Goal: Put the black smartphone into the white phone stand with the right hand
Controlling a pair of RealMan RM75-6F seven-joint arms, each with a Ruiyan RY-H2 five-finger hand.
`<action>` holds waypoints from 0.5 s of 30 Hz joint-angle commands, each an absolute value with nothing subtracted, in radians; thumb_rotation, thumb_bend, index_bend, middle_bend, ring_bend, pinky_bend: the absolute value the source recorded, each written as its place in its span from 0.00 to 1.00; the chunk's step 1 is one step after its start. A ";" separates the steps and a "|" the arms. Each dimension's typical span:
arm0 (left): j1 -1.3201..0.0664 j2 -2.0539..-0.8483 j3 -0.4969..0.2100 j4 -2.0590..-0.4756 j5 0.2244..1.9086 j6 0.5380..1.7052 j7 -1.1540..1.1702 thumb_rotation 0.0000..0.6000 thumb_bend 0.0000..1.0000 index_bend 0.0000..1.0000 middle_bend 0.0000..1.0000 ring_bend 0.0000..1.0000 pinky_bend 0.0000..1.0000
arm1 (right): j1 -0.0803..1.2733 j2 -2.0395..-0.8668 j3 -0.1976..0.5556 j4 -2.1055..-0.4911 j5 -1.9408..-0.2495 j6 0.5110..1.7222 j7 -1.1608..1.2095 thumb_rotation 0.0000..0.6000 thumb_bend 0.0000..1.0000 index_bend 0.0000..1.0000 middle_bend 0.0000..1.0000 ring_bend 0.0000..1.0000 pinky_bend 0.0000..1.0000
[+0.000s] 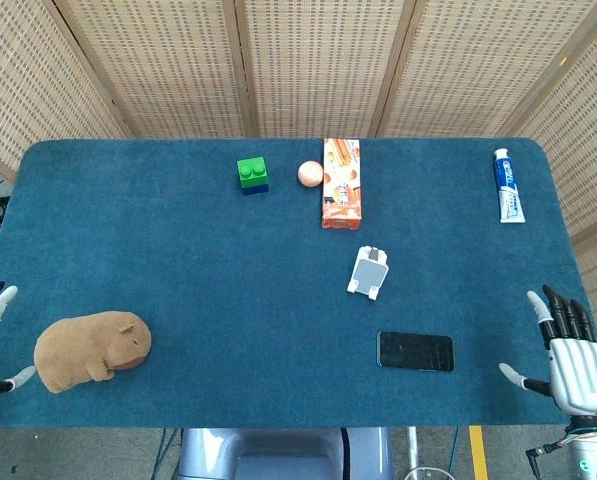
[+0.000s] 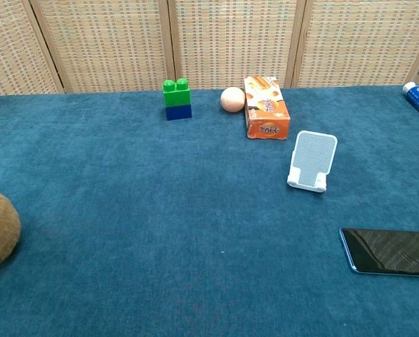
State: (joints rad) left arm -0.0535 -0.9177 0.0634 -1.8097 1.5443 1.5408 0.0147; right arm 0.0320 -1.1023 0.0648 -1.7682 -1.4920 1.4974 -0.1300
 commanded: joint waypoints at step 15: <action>-0.041 -0.902 0.054 -1.798 1.556 1.539 -0.034 1.00 0.00 0.00 0.00 0.00 0.00 | 0.085 -1.150 0.027 -1.786 -1.529 1.409 -0.254 1.00 0.00 0.01 0.00 0.00 0.00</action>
